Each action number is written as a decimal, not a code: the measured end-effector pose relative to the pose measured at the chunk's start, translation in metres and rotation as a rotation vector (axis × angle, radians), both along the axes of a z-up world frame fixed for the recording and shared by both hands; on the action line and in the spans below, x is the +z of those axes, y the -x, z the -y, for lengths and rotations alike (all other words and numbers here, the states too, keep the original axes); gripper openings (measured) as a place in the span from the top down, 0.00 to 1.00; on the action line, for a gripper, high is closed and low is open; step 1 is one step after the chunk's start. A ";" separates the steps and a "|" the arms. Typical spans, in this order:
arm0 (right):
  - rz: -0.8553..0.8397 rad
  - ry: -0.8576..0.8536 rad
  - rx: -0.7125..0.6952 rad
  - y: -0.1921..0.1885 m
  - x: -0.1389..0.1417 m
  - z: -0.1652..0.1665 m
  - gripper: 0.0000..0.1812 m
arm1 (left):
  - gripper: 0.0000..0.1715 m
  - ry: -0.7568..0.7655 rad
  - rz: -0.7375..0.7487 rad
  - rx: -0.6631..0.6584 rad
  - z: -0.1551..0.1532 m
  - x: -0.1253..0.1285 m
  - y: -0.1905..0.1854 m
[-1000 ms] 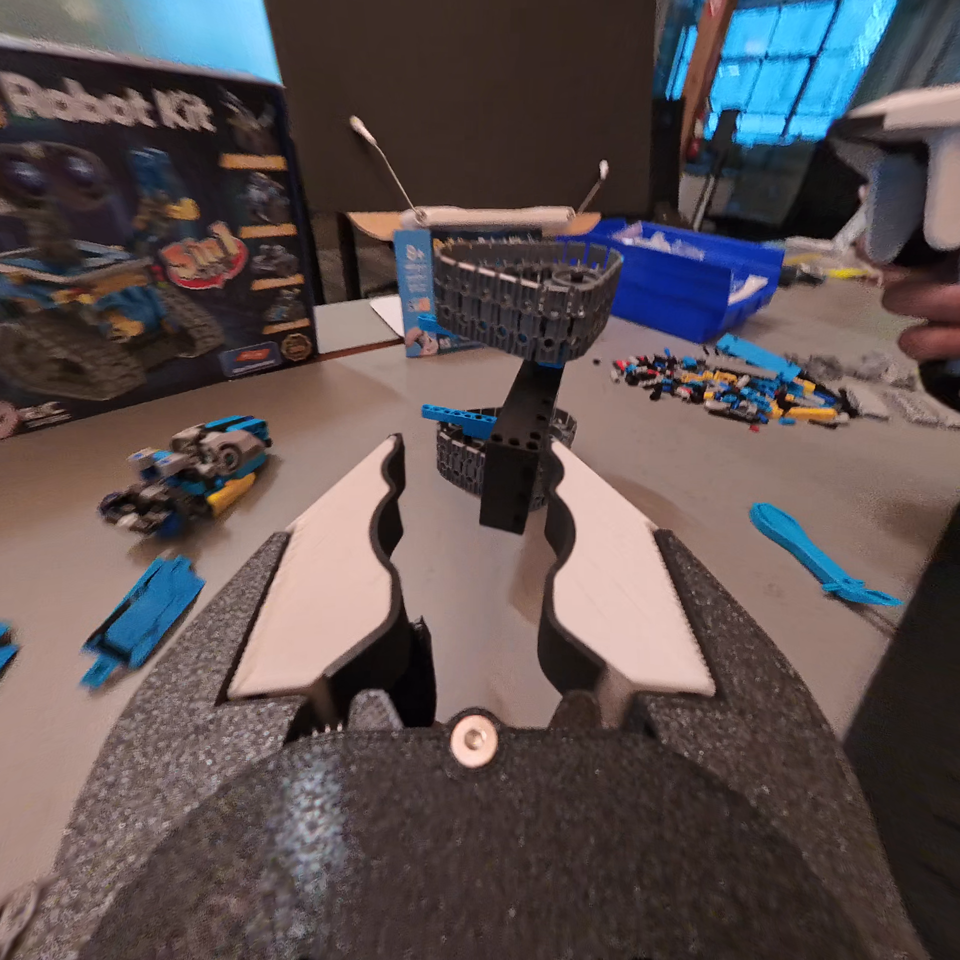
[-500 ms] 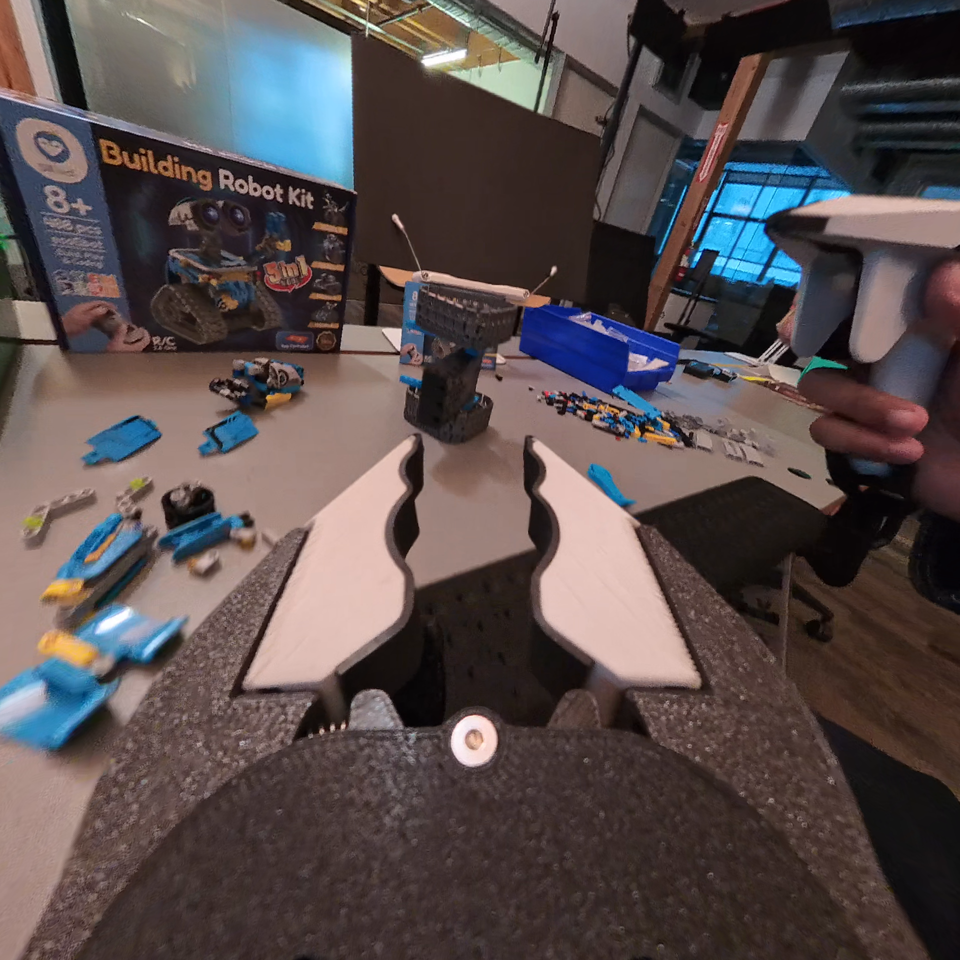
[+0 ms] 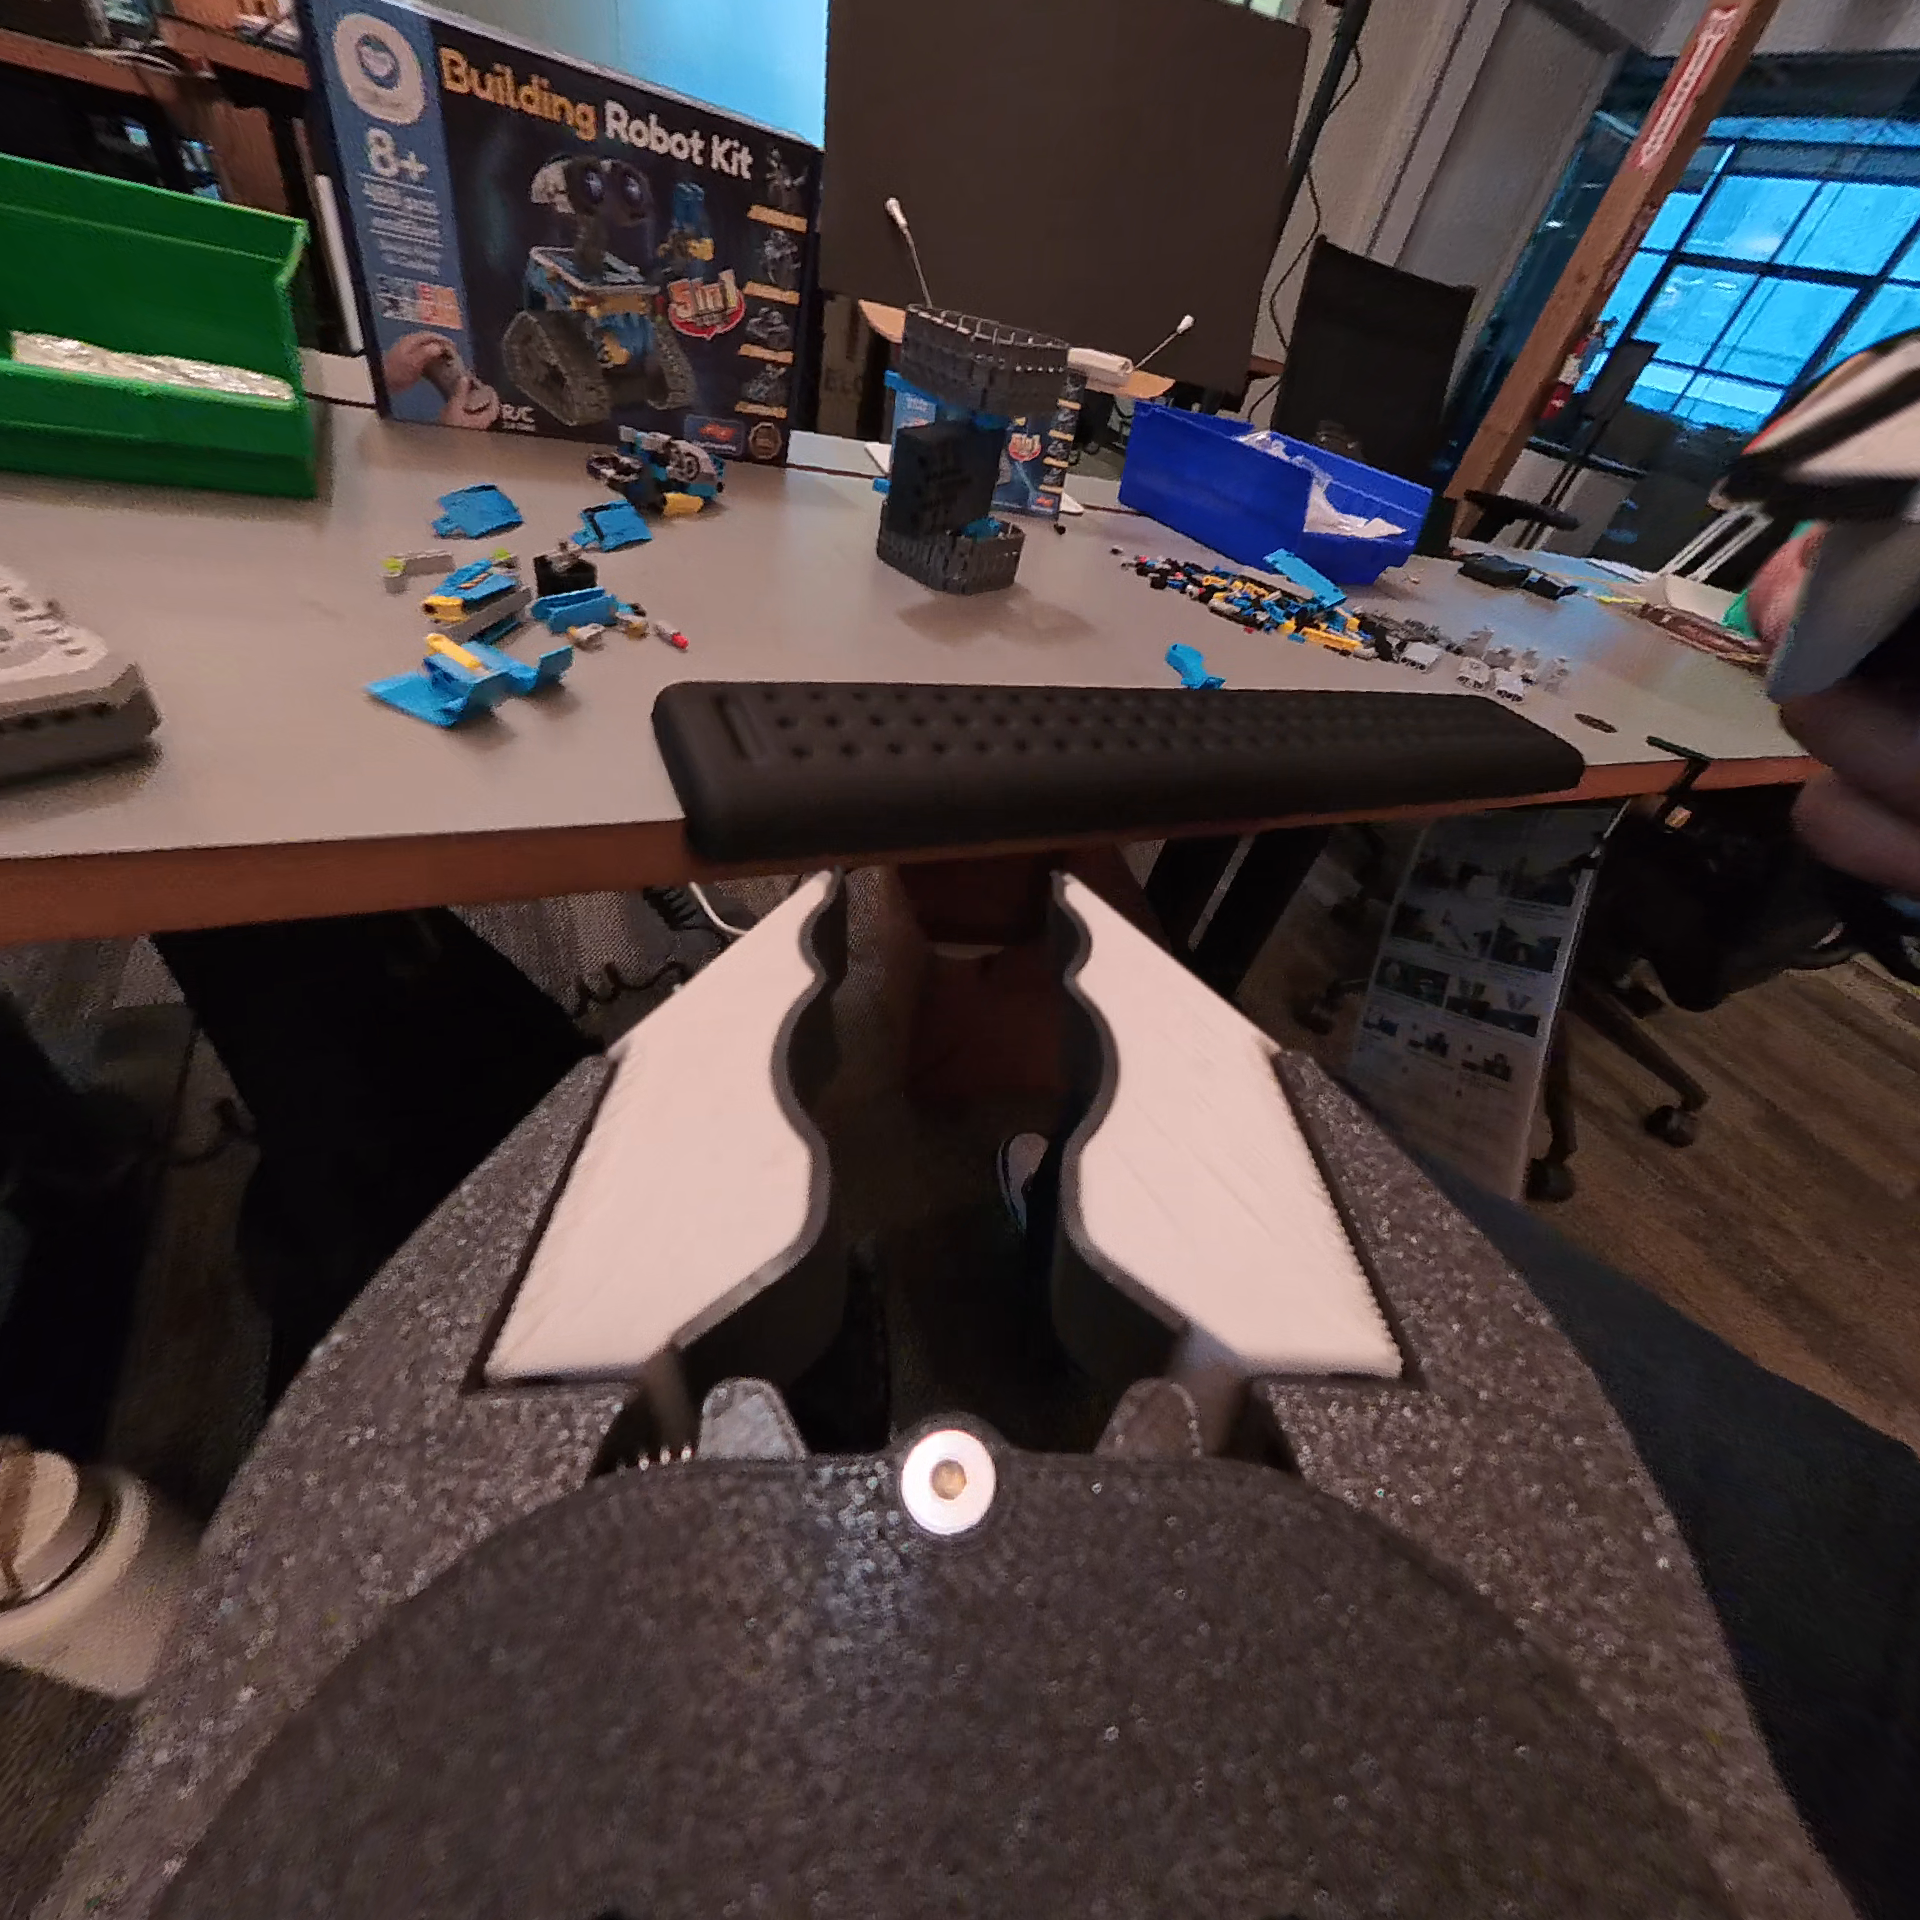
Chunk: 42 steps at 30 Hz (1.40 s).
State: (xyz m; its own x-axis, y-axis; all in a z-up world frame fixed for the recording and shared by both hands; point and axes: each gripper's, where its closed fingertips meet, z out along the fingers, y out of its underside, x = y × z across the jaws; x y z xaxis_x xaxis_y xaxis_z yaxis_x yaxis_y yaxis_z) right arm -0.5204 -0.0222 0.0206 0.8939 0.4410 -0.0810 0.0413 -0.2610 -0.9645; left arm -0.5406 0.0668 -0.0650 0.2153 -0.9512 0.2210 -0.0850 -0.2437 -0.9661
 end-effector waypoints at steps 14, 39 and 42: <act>-0.275 -0.033 0.020 0.032 0.058 0.062 0.96 | 0.78 0.184 0.121 -0.102 0.032 0.038 -0.022; -0.421 -0.047 0.065 -0.030 0.017 0.055 0.89 | 0.78 0.258 -0.430 0.057 0.030 -0.156 0.093; -0.387 -0.003 0.153 0.007 -0.002 0.016 0.86 | 0.78 0.317 -0.469 0.120 0.028 -0.170 0.153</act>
